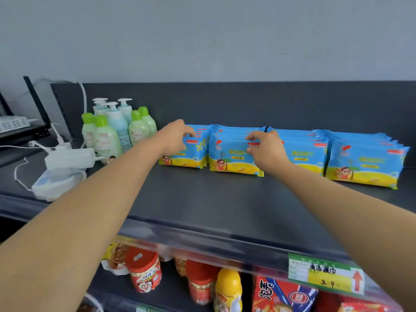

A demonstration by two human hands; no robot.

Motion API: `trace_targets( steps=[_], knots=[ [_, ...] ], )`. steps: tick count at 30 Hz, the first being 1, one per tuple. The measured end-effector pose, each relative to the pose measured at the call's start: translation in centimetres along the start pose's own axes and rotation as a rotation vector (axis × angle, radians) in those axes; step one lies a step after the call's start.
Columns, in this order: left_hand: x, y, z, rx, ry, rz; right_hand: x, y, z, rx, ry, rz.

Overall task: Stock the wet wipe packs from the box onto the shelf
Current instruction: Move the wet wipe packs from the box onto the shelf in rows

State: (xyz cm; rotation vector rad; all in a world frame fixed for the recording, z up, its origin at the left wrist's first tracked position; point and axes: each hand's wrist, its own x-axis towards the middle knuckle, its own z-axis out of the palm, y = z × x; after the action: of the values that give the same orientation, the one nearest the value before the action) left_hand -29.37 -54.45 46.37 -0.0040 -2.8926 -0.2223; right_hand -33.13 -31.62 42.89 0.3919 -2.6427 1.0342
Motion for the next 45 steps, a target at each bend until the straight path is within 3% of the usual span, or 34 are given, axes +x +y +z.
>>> trace_targets(
  steps=[6,18,22,26,37,41,45],
  knots=[
    [0.4,-0.9,0.6,-0.119,0.098,0.035,-0.3,0.0,1.0,-0.097,0.003,-0.037],
    [-0.7,-0.4,1.5,0.009,0.218,0.005,-2.4,-0.3,1.5,-0.355,0.215,-0.080],
    [-2.6,1.1,1.3,-0.016,0.339,-0.019,-4.1,0.0,-0.1,-0.316,0.228,-0.148],
    [-5.6,4.8,1.5,-0.139,0.349,0.083,-7.3,0.7,-2.7,-0.183,0.228,-0.269],
    [-17.7,24.4,5.1,-0.400,0.105,0.467,-22.7,9.4,-13.6,-0.031,0.272,-0.295],
    [-22.3,33.0,10.3,-0.431,-0.084,0.557,-30.5,17.3,-16.3,-0.050,0.199,-0.171],
    [-26.1,41.2,17.5,-0.444,-0.415,0.520,-37.3,26.5,-17.8,-0.118,0.008,0.035]
  ],
)
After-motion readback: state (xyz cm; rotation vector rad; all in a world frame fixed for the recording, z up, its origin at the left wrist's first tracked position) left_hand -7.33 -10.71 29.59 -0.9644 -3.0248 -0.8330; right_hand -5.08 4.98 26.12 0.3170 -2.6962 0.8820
